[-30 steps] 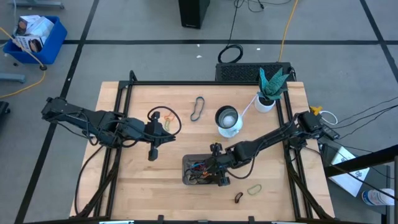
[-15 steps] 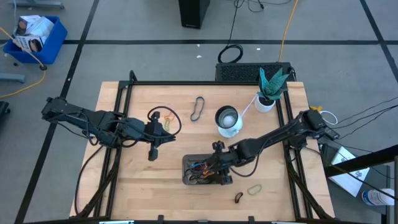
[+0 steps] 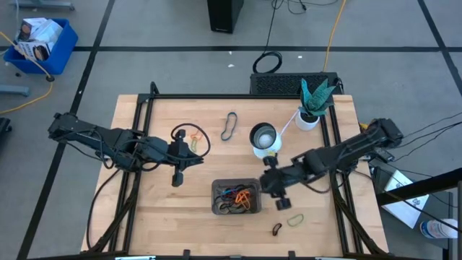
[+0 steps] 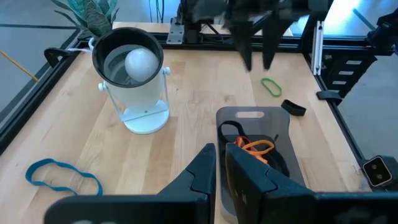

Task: Pick and place rubber bands into bin
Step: Put the bottom green rubber band into the black bin

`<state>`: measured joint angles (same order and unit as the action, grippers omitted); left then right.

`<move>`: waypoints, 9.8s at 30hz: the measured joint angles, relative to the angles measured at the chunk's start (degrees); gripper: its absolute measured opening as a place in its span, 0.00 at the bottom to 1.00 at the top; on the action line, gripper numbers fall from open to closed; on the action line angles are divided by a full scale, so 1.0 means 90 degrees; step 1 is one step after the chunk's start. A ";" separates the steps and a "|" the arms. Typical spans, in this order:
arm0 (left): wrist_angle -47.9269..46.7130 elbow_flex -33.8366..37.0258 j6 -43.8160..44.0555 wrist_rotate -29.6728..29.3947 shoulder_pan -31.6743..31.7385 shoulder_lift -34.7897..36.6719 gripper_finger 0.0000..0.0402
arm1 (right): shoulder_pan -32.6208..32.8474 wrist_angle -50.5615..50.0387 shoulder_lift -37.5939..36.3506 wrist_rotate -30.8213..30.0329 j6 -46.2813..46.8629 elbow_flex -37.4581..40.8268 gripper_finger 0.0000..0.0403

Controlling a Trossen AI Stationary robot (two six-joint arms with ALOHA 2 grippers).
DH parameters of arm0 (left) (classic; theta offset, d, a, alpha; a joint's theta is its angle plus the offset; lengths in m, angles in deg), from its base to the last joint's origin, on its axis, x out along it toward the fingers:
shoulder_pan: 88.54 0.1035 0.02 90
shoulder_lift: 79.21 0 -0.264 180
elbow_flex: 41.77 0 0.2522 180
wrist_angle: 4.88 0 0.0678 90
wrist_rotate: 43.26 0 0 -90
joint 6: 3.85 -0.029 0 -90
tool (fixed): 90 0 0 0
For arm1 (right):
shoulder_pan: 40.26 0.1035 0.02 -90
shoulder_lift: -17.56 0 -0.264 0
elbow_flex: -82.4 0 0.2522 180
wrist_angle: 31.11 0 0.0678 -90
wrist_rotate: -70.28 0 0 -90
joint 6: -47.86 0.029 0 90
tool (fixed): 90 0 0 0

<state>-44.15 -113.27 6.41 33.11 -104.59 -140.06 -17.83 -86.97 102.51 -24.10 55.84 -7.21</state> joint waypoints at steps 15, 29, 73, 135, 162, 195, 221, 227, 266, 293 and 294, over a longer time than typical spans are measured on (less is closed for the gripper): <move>0.0002 0.0000 -0.0175 0.0000 0.0000 0.0001 0.10 | 0.1926 -0.1848 0.0475 0.0010 0.1958 0.0016 0.29; 0.0002 0.0000 -0.0172 -0.0002 0.0001 0.0000 0.10 | 0.2404 0.0195 0.1019 0.0520 0.3034 0.1994 0.27; 0.0005 0.0000 -0.0114 -0.0002 0.0001 0.0001 0.10 | 0.2748 0.1691 0.0893 0.0229 0.3813 0.3007 0.21; 0.0007 0.0000 -0.0256 -0.0002 0.0000 0.0001 0.10 | 0.2715 0.0998 -0.0632 0.1168 0.8481 0.3733 0.37; 0.0007 0.0000 -0.0287 -0.0005 0.0001 0.0001 0.10 | 0.2594 0.1619 -0.0627 0.0835 0.8662 0.3733 0.54; 0.0005 0.0000 -0.0285 -0.0176 0.0001 0.0001 0.10 | 0.2599 0.1579 0.0080 0.0950 0.8648 0.3713 0.54; 0.0005 0.0000 -0.0256 -0.0219 0.0001 0.0000 0.10 | 0.2601 0.1409 0.0419 0.0836 0.8648 0.3716 0.42; 0.0005 0.0000 -0.0256 -0.0219 0.0001 0.0001 0.10 | 0.2601 0.1435 0.0439 0.0826 0.8625 0.3721 0.34; 0.0031 0.0000 -0.0229 -0.0219 0.0001 0.0001 0.10 | 0.2350 0.2113 -0.1900 -0.2339 0.7085 0.3738 0.00; 0.0056 0.0000 -0.0231 -0.0219 0.0001 0.0001 0.10 | 0.0395 0.3045 -0.0718 -0.2428 -0.0446 -0.0020 0.00; 0.0058 0.0000 -0.0231 -0.0219 0.0000 0.0001 0.10 | 0.0332 0.2916 -0.0520 -0.2254 -0.0395 -0.0119 0.00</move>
<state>-43.64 -113.27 4.34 31.14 -104.59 -140.05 -14.84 -60.72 97.83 -44.38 52.28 -8.29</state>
